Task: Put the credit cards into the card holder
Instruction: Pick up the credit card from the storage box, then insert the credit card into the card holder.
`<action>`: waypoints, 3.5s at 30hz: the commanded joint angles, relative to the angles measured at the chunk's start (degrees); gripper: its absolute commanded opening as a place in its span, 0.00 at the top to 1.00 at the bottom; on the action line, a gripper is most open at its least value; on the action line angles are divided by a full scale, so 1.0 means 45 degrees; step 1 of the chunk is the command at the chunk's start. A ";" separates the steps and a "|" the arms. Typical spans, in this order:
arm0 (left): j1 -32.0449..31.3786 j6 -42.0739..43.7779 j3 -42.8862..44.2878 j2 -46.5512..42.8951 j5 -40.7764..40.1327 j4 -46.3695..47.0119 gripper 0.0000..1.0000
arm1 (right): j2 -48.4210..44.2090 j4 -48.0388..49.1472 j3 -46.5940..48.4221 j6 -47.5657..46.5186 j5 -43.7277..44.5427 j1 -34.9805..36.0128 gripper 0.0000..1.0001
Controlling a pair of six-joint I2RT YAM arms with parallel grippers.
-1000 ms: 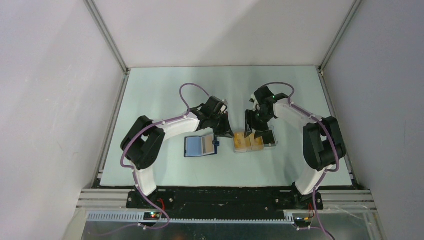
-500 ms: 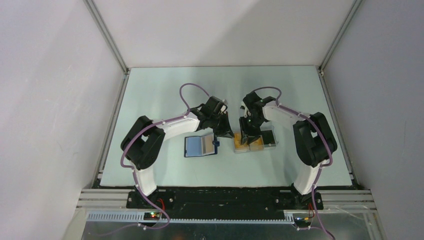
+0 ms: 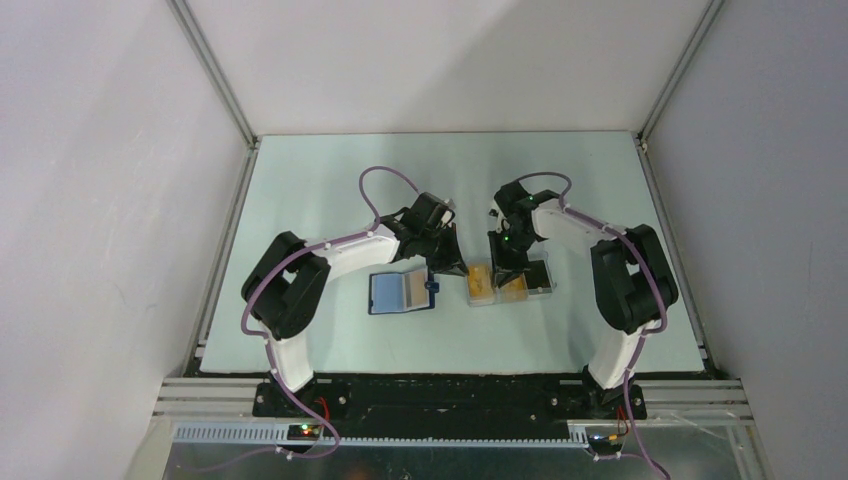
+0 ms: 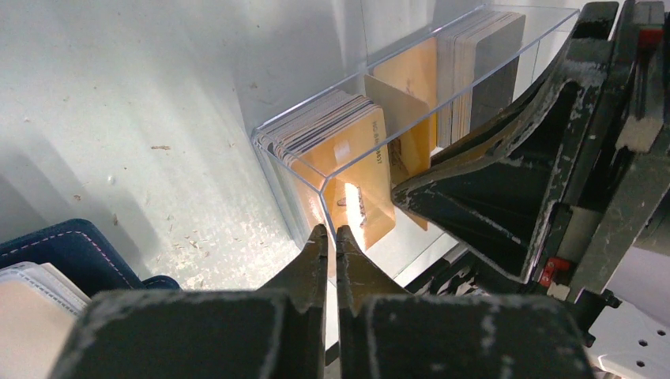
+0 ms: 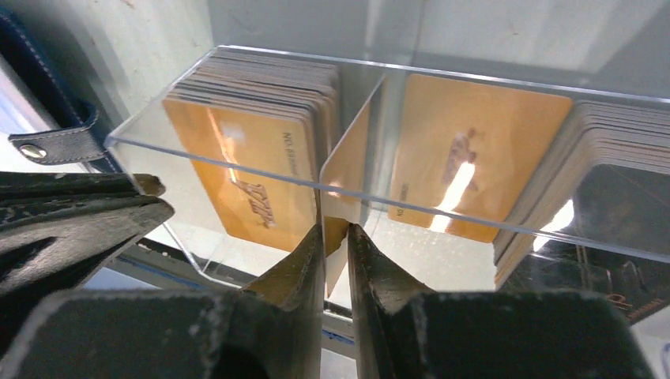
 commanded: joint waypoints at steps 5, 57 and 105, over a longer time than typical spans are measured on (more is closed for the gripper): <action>-0.0337 0.0206 -0.0113 0.0545 -0.0400 -0.0190 1.00 | -0.0293 -0.0370 0.0087 -0.0362 0.1011 -0.0491 0.81; 0.6119 0.1693 -0.6835 -0.7628 -0.2531 -0.2708 0.47 | 0.1023 0.5030 0.2708 0.2887 -0.5116 0.3716 1.00; 0.5491 0.2518 -0.5435 -0.3103 -0.2532 -0.1800 0.65 | 0.3936 0.6450 0.1417 0.2621 -0.6217 0.3184 1.00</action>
